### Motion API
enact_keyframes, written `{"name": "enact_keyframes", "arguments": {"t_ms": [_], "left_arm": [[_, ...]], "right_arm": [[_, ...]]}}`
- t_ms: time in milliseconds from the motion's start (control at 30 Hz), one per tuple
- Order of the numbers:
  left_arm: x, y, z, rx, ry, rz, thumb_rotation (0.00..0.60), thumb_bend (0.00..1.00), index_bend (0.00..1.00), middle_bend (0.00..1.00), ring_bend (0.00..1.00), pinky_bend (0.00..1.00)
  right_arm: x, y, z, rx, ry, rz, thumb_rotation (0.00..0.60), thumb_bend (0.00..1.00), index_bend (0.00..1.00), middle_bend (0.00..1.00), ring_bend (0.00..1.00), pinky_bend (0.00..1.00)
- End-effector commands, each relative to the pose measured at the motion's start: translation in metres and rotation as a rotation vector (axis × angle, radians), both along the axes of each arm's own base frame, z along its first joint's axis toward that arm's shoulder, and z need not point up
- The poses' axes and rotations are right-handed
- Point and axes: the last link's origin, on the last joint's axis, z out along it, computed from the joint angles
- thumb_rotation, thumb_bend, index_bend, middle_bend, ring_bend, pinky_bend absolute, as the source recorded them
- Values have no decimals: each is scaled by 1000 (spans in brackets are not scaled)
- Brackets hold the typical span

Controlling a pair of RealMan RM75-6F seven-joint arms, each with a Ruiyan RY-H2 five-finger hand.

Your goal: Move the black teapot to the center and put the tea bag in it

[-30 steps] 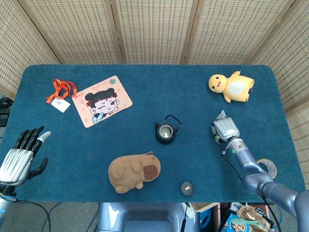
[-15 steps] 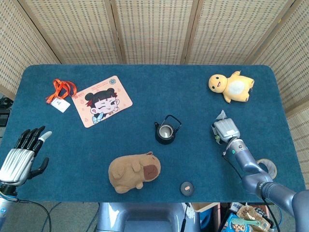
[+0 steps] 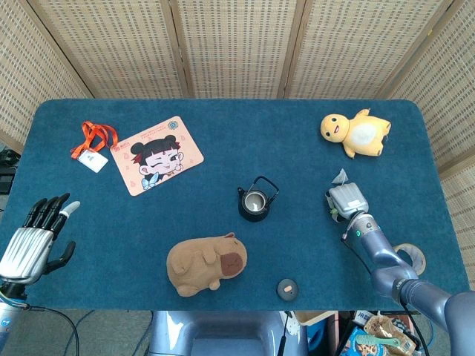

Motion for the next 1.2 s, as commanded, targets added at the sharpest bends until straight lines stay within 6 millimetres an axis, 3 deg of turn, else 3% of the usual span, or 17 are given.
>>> {"name": "enact_keyframes", "arguments": {"t_ms": [33, 833, 1200], "left_arm": [[0, 0, 0, 2, 0, -1, 600, 474, 100, 13, 0, 0], [0, 1, 0, -2, 2, -2, 600, 475, 100, 12, 0, 0], [1, 1, 0, -2, 1, -4, 600, 475, 100, 12, 0, 0]], "right_arm": [[0, 0, 0, 1, 1, -1, 600, 431, 588, 803, 810, 903], [-5, -1, -1, -2, 5, -10, 600, 498, 636, 811, 811, 903], [-5, -1, 0, -3, 6, -9, 600, 578, 654, 811, 811, 903]]}}
